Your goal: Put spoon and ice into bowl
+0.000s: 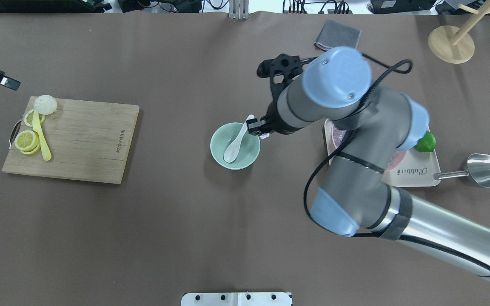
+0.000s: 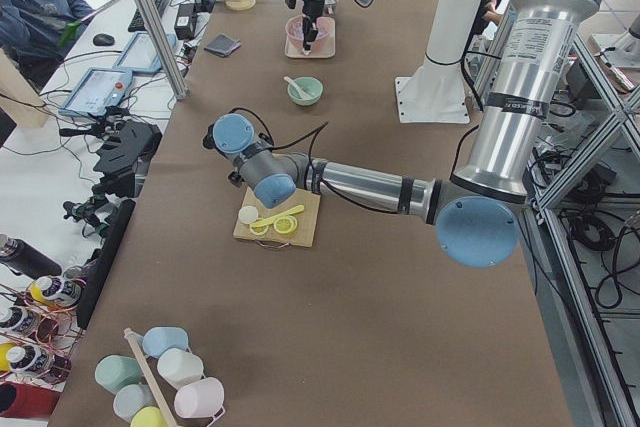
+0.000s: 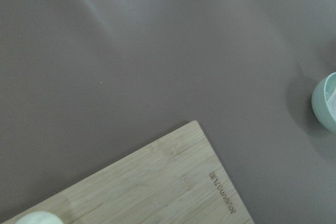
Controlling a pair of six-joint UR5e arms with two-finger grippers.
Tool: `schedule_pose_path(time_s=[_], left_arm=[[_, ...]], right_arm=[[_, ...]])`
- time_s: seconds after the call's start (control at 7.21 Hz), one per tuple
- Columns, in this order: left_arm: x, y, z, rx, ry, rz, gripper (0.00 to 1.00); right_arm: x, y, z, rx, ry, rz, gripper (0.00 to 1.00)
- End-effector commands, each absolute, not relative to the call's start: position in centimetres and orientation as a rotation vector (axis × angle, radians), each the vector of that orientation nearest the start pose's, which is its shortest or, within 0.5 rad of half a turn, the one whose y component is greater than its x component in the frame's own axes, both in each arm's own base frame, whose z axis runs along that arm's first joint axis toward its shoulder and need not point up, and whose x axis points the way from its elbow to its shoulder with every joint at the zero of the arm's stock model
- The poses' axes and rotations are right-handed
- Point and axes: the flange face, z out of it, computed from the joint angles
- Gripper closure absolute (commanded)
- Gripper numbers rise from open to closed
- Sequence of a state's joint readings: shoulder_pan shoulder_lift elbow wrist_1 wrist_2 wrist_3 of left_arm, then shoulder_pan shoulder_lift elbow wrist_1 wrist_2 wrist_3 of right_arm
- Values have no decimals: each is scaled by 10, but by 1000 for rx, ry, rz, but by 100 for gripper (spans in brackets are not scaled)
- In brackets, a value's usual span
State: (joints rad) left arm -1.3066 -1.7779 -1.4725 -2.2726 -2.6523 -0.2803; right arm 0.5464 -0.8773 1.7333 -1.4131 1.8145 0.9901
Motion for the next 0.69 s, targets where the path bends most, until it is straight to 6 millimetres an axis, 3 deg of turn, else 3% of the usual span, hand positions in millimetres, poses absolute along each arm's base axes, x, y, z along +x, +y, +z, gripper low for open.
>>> schedule_pose_path(time_s=[0.0,0.14,0.28,0.42,0.55], left_arm=[[89,-568,515,426,1152,381,3],[82,-561,527,411,1147,361,3],[82,-556,527,404,1150,353,3],[81,-556,525,405,1152,353,3],[63,-561,518,421,1140,323,4]], right_arm=[[-569,-432,176,394,-980,-144,69],[-567,-434,174,384,-996,-116,1],[-560,-441,174,388,-995,-108,0],[-534,-461,176,364,-1003,-107,0],[-472,-491,195,281,-1029,-125,0]])
